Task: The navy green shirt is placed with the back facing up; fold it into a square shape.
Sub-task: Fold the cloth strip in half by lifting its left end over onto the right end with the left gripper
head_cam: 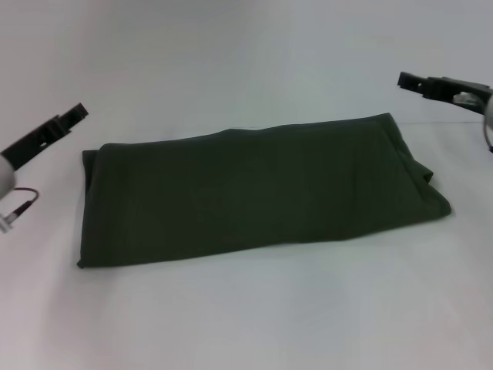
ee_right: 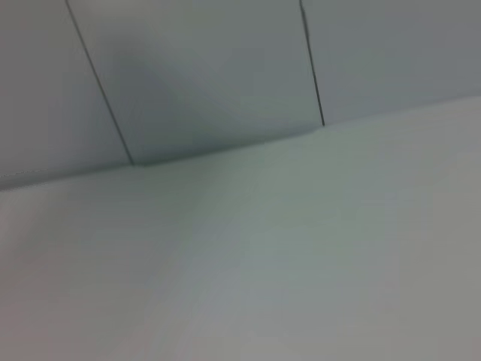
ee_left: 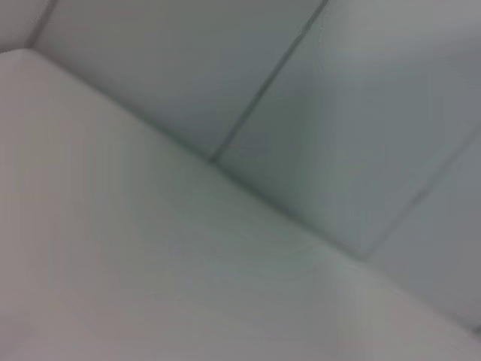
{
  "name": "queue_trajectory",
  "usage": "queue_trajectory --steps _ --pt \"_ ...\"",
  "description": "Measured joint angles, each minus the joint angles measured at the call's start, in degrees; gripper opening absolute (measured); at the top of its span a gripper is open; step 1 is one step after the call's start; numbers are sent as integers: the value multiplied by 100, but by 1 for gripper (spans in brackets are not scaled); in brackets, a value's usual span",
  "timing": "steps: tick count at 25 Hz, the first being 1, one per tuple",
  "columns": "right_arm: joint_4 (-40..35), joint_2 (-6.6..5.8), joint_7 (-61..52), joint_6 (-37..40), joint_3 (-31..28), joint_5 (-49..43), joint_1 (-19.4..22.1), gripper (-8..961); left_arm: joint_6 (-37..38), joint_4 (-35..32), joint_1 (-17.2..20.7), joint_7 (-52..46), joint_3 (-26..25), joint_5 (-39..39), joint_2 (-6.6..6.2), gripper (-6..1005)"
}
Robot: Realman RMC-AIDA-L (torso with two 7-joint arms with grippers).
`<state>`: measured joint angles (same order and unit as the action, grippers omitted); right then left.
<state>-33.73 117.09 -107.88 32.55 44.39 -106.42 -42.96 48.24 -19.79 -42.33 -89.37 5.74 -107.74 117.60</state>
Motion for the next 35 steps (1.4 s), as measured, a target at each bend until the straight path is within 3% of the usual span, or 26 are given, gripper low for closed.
queue_trajectory --steps 3,5,7,11,16,21,35 --pt "-143 -65 450 620 -15 566 306 805 1110 -247 283 -164 87 -45 -25 344" --pt "-178 -187 899 1455 -47 1085 602 859 1683 -468 484 -451 248 -132 -3 588" --pt "-170 -324 1158 2247 -77 1317 836 912 2085 -729 703 -1032 432 -297 40 654" --pt "-143 -552 1434 3523 -102 1296 1166 911 2544 -1110 1039 -2199 524 -754 80 786" --pt "-122 -677 1763 4502 -129 916 1407 909 2925 -1518 1308 -3631 448 -1375 51 786" --pt "-130 -721 1861 4646 -144 746 1485 908 3054 -1699 1452 -4520 362 -1772 38 786" --pt "-105 -742 1917 4723 -140 737 1458 907 2509 -1318 1402 -5401 380 -2361 44 787"
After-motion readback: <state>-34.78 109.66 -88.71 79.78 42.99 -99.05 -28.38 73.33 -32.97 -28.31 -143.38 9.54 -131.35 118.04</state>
